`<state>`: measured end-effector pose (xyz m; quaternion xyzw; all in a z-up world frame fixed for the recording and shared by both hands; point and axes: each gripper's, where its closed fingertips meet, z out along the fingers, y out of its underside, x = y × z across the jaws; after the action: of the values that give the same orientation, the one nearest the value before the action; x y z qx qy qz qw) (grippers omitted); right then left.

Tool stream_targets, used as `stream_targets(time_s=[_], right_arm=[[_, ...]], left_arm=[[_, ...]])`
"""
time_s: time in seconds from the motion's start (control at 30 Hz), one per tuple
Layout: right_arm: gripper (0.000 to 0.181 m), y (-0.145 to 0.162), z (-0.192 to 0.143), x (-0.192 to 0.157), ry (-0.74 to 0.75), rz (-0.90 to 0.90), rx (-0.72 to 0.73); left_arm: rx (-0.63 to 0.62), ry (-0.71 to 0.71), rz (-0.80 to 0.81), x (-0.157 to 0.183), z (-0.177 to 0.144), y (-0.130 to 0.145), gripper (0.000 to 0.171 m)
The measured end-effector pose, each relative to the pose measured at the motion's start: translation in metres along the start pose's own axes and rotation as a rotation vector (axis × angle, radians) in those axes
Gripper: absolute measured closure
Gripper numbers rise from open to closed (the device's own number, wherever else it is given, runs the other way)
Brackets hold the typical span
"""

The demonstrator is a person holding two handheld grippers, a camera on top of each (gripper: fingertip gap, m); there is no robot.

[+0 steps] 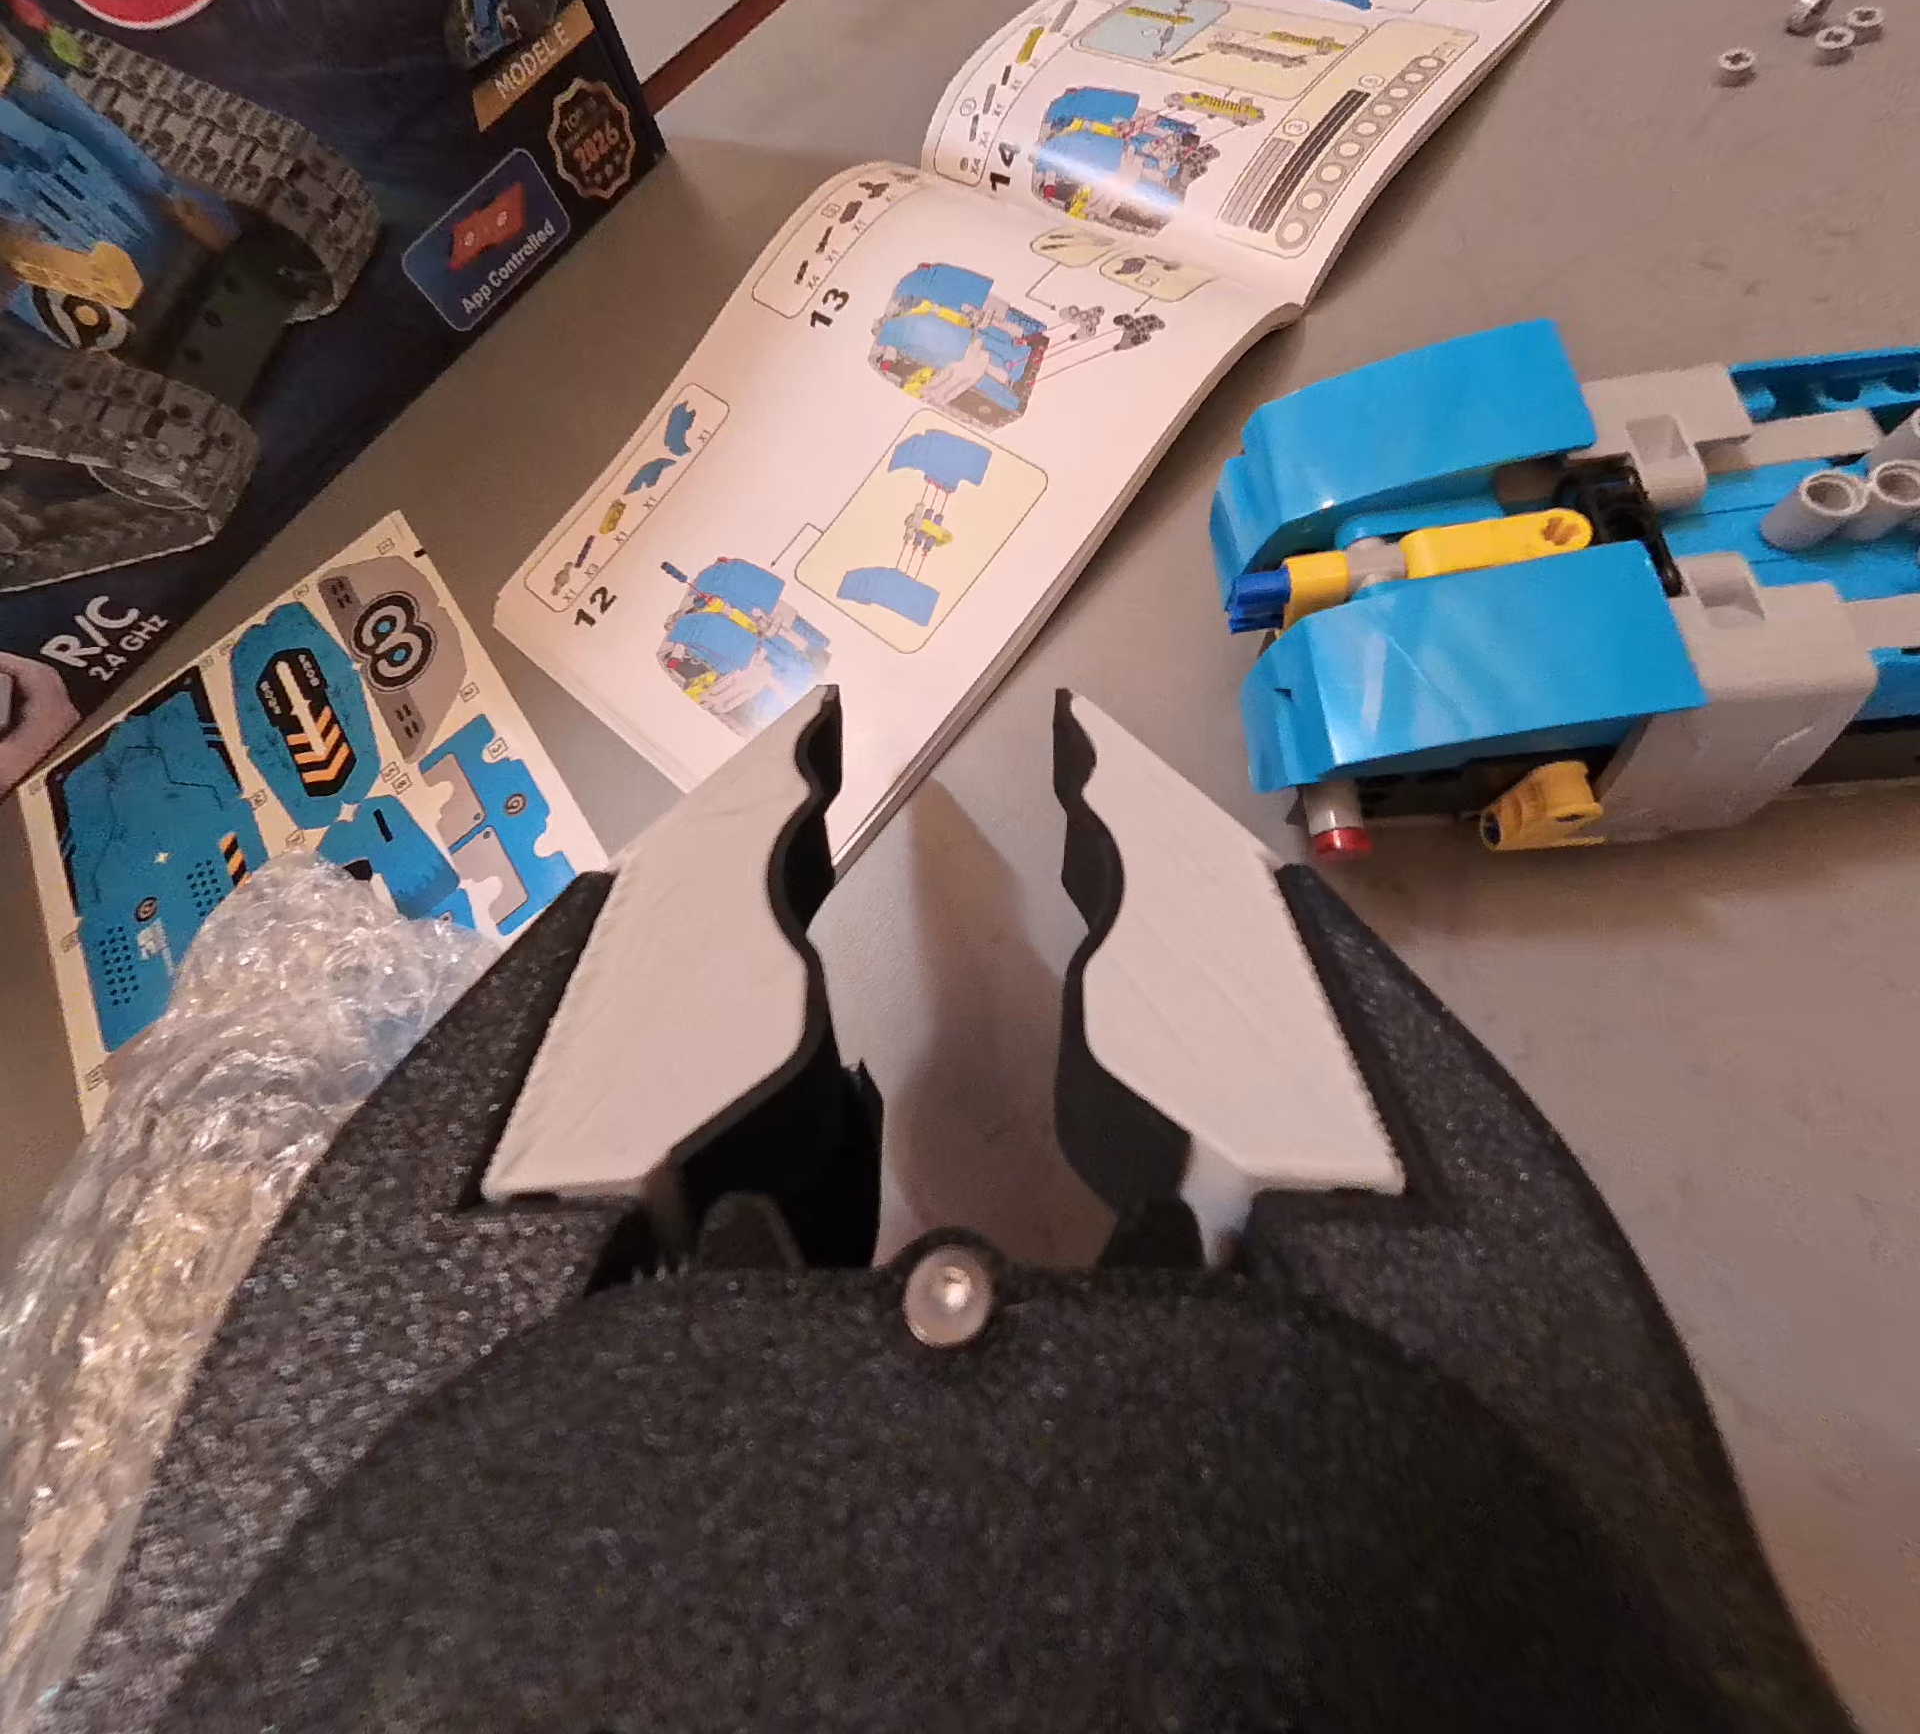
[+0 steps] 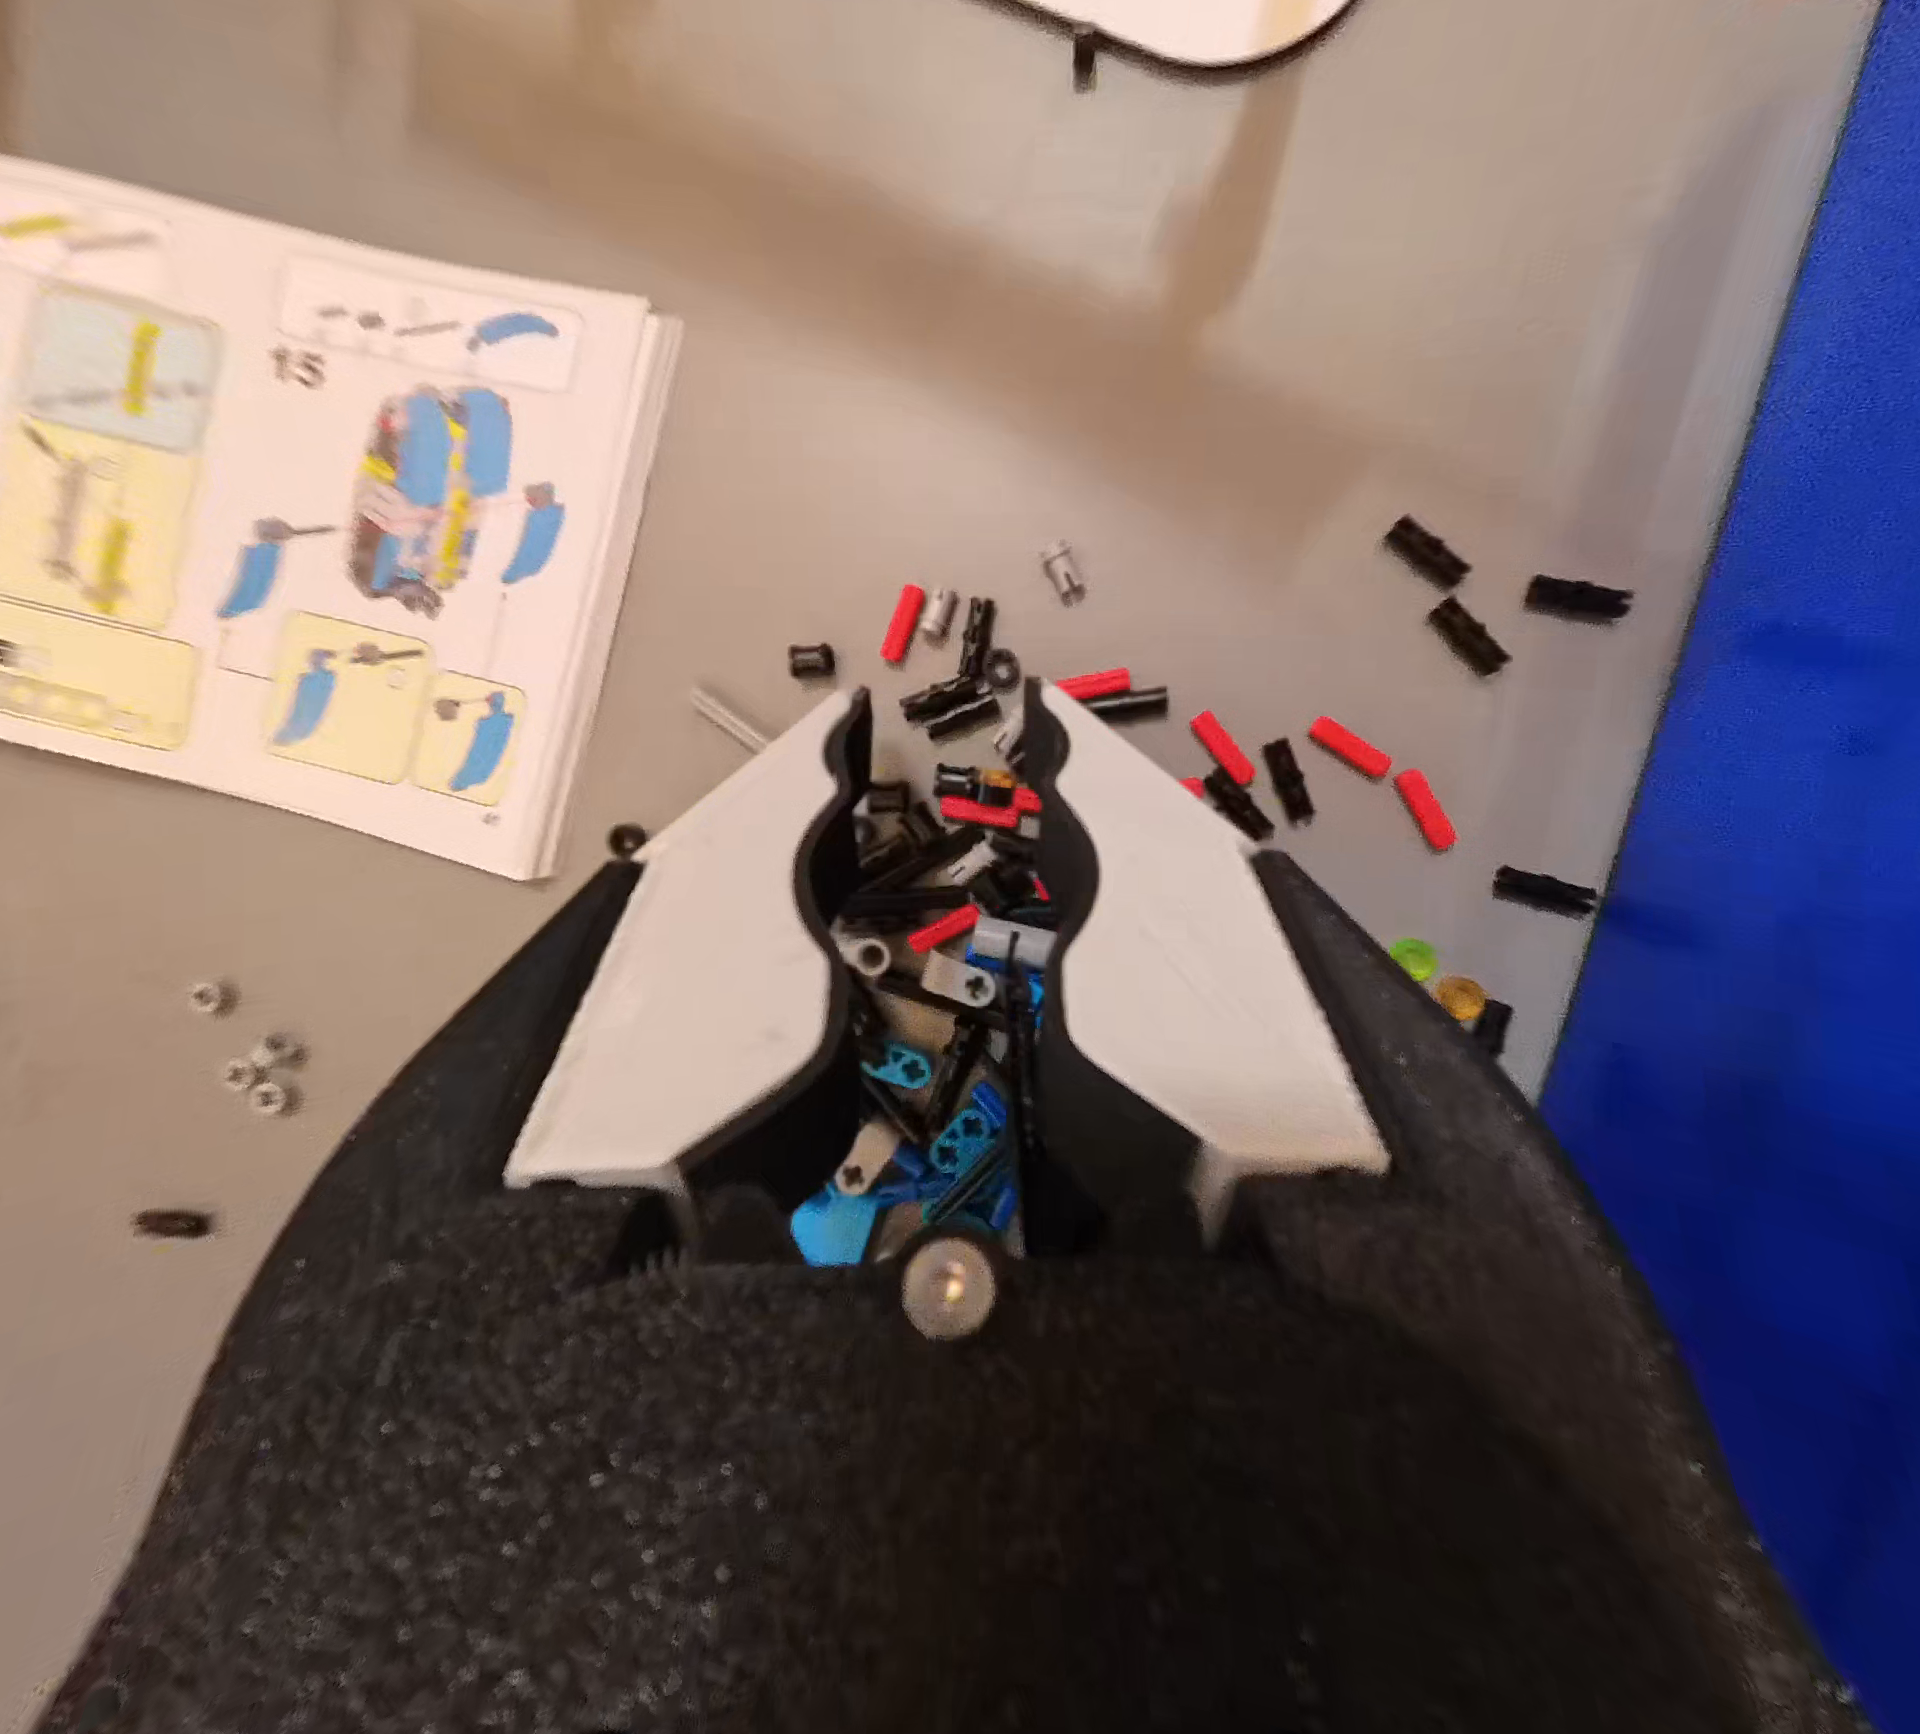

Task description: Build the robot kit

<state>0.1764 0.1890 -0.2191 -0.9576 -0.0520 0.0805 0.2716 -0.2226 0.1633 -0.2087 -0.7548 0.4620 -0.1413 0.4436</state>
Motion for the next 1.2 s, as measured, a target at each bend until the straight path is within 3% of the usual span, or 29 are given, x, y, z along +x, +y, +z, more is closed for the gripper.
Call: stream_targets(time_s=[0.17,0.53,0.63,0.73,1.0,1.03,1.13,1.2], right_arm=[[0.153,0.004,0.001,0.011,0.186,-0.138,-0.043],[0.150,0.008,0.008,0.006,0.116,-0.179,-0.073],[0.166,0.009,0.009,0.002,0.078,-0.183,-0.079],[0.166,0.009,0.004,0.009,0.117,-0.190,-0.073],[0.166,0.011,-0.033,-0.046,-0.156,-0.236,0.018],[0.166,0.014,-0.033,-0.050,-0.150,-0.260,0.009],[0.166,0.005,-0.031,-0.022,0.099,-0.300,0.036],[0.166,0.005,-0.024,-0.013,0.111,-0.254,0.020]], left_arm=[[0.002,-0.001,0.001,0.000,0.000,0.000,0.131],[-0.002,-0.007,0.022,0.002,0.000,0.000,0.131],[0.000,-0.006,0.018,0.001,0.000,0.000,0.131],[0.002,-0.006,0.018,0.001,0.000,0.000,0.131],[-0.002,-0.004,0.020,0.002,0.000,0.000,0.131],[-0.002,-0.004,0.019,0.002,0.000,0.000,0.131],[-0.002,-0.003,0.019,0.002,0.000,0.000,0.131],[-0.001,-0.005,0.021,0.002,0.000,0.000,0.131]])
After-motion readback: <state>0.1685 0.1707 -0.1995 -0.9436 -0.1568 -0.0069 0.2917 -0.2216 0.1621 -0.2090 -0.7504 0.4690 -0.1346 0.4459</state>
